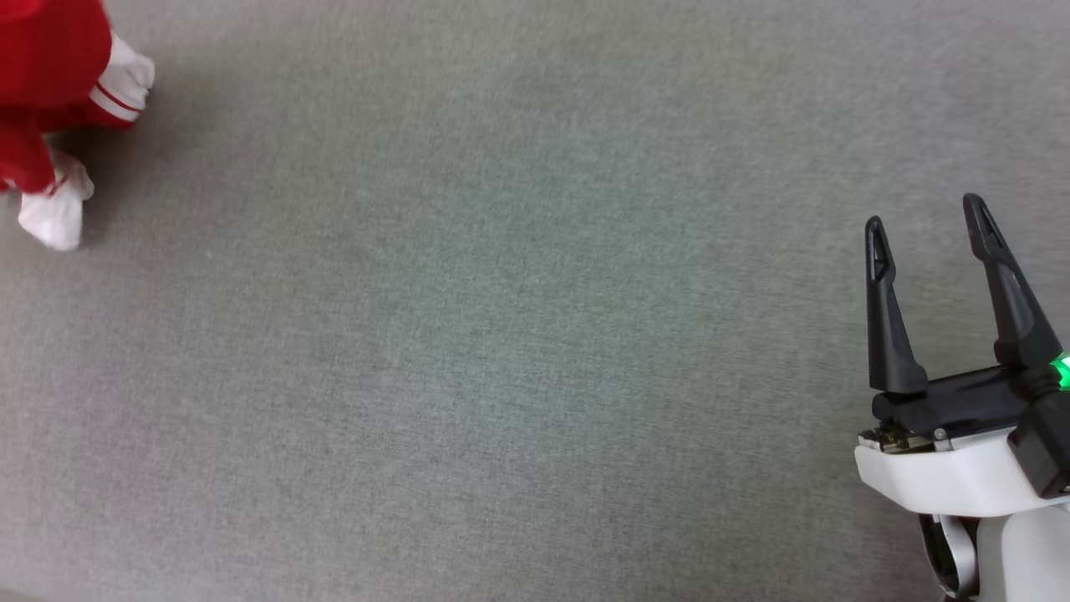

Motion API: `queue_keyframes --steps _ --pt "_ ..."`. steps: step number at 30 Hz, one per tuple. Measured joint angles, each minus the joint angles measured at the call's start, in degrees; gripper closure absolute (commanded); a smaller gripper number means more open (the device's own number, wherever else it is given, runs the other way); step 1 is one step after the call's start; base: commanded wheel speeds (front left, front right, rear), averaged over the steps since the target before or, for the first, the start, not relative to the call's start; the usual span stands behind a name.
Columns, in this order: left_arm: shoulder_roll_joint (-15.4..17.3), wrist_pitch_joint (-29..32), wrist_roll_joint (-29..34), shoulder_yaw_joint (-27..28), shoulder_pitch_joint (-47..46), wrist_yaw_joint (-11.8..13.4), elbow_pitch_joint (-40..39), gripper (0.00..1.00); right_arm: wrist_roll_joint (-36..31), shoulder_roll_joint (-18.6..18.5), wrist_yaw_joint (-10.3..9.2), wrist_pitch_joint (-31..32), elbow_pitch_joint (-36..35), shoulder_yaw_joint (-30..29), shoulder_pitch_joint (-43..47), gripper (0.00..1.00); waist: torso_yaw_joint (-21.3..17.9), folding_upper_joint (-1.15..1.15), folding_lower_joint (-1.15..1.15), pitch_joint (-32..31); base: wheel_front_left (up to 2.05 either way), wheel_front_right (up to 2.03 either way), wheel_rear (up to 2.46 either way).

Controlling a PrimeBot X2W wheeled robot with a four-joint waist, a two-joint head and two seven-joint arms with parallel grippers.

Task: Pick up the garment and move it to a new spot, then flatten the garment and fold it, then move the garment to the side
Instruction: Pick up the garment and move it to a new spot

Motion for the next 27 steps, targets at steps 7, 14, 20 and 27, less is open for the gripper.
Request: queue_keyframes --steps 7,14,20,27 --pt "-0.2 2.7 1.9 -3.7 -5.4 0.0 -9.4 1.00 3.6 0.0 0.00 0.0 1.3 -0.4 0.5 0.00 -2.5 0.00 0.00 -4.0 0.00 0.00 0.00" --pt "-3.1 6.1 3.3 -6.4 -10.2 0.0 -16.7 1.00 6.4 0.0 0.00 0.0 2.4 -0.6 1.1 0.00 -6.4 0.00 0.00 -7.2 0.00 0.00 0.00" --pt "-7.0 7.7 4.3 -8.9 -13.5 0.0 -20.6 1.00 7.8 0.0 0.00 0.0 3.2 -0.6 1.6 0.00 -10.7 0.00 0.00 -9.4 0.00 0.00 0.00" --pt "-11.8 7.8 4.6 -12.1 -14.9 0.0 -23.8 1.00 8.6 0.0 0.00 0.0 3.7 -1.0 2.5 0.00 -16.0 0.00 0.00 -11.1 0.00 0.00 0.00"
